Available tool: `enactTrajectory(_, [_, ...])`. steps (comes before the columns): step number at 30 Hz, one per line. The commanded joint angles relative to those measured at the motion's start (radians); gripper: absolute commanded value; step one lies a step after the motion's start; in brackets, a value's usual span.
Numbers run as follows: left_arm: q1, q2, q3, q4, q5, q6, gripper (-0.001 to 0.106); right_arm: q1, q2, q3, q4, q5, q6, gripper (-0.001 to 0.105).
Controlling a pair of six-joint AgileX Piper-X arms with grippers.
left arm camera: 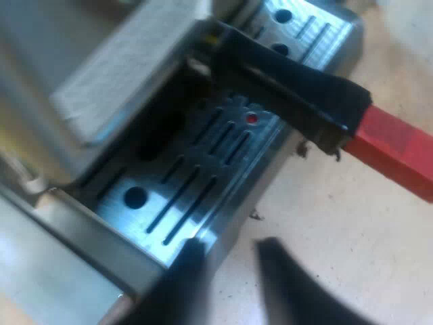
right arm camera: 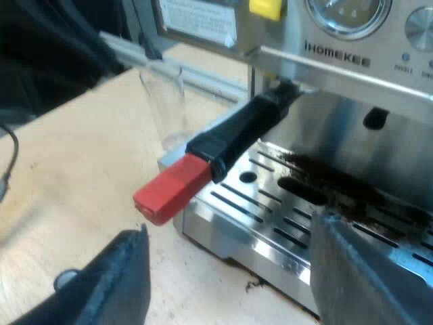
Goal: Put the handle in the coffee machine
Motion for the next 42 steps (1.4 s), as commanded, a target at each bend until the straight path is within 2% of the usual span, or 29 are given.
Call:
enactTrajectory(1, [0.026,-0.044,-0.019,0.005,0.0,-0.047,0.055,-0.006,-0.003,-0.034,0.039,-0.014,0.003,0.055])
enactTrajectory(3, [0.055,-0.088,-0.036,0.005,0.0,-0.094,0.063,-0.021,-0.003,-0.064,0.075,-0.031,0.003,0.055])
enactTrajectory(5, [0.073,-0.112,-0.058,0.005,0.0,-0.126,0.066,-0.046,-0.003,-0.093,0.109,-0.035,0.003,0.055])
enactTrajectory(12, [0.081,-0.137,-0.184,0.003,0.0,-0.252,0.068,-0.212,-0.003,-0.267,0.338,-0.055,0.001,0.055])
enactTrajectory(16, [0.081,-0.132,-0.252,-0.006,0.0,-0.26,0.068,-0.334,-0.003,-0.368,0.485,-0.079,0.001,0.055])
enactTrajectory(18, [0.081,-0.139,-0.288,-0.021,-0.025,-0.26,0.068,-0.437,-0.003,-0.42,0.567,-0.114,0.001,0.055])
enactTrajectory(22, [0.081,-0.161,-0.324,-0.067,-0.061,-0.288,0.068,-0.595,-0.007,-0.462,0.633,-0.176,0.001,0.055])
enactTrajectory(24, [0.081,-0.182,-0.331,-0.091,-0.09,-0.308,0.068,-0.701,-0.008,-0.473,0.653,-0.247,0.004,0.055])
enactTrajectory(28, [0.081,-0.217,-0.331,-0.101,-0.116,-0.307,0.068,-0.844,-0.008,-0.473,0.689,-0.302,0.019,0.055])
enactTrajectory(37, [0.081,-0.284,-0.331,-0.1,-0.237,-0.307,0.068,-1.167,-0.03,-0.47,0.726,-0.31,0.018,0.055])
enactTrajectory(40, [0.081,-0.319,-0.331,-0.101,-0.339,-0.324,0.068,-1.235,-0.056,-0.47,0.757,-0.31,0.005,0.055])
enactTrajectory(42, [0.081,-0.351,-0.331,-0.101,-0.418,-0.36,0.068,-1.257,-0.091,-0.467,0.799,-0.31,-0.049,0.055])
